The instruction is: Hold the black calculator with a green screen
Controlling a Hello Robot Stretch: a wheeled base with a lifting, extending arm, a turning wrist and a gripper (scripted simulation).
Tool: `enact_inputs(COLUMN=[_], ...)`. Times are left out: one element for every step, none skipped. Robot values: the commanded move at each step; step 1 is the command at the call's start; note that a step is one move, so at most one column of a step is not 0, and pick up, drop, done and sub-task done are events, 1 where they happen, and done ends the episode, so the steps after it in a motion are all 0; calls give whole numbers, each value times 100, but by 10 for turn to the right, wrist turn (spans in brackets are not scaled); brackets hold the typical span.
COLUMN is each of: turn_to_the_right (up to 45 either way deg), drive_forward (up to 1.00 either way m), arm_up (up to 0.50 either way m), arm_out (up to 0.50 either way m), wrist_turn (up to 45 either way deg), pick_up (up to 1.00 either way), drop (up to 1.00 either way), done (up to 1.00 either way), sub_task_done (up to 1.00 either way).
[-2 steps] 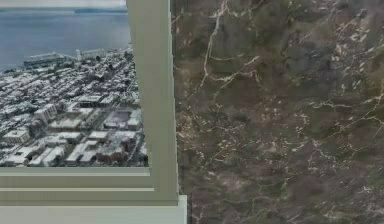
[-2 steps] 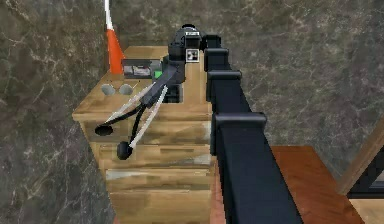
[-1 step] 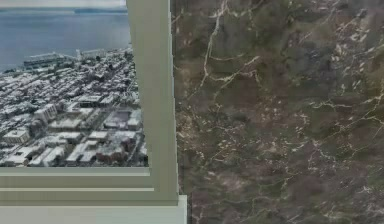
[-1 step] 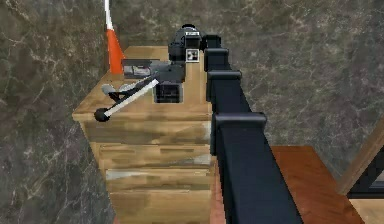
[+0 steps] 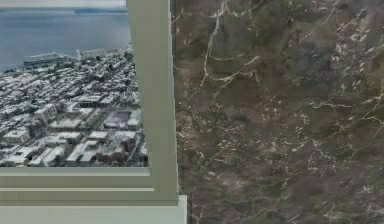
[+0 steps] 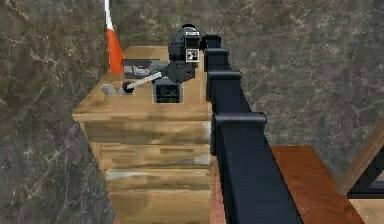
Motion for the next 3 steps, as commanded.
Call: enact_inputs(turn_to_the_right=[0,0,0], drive_forward=[0,0,0], arm_up=[0,0,0], arm_out=[0,0,0], wrist_turn=[360,0,0], pick_up=[0,100,0], drop=[0,0,0], done=[0,0,100], sub_task_done=[0,0,0])
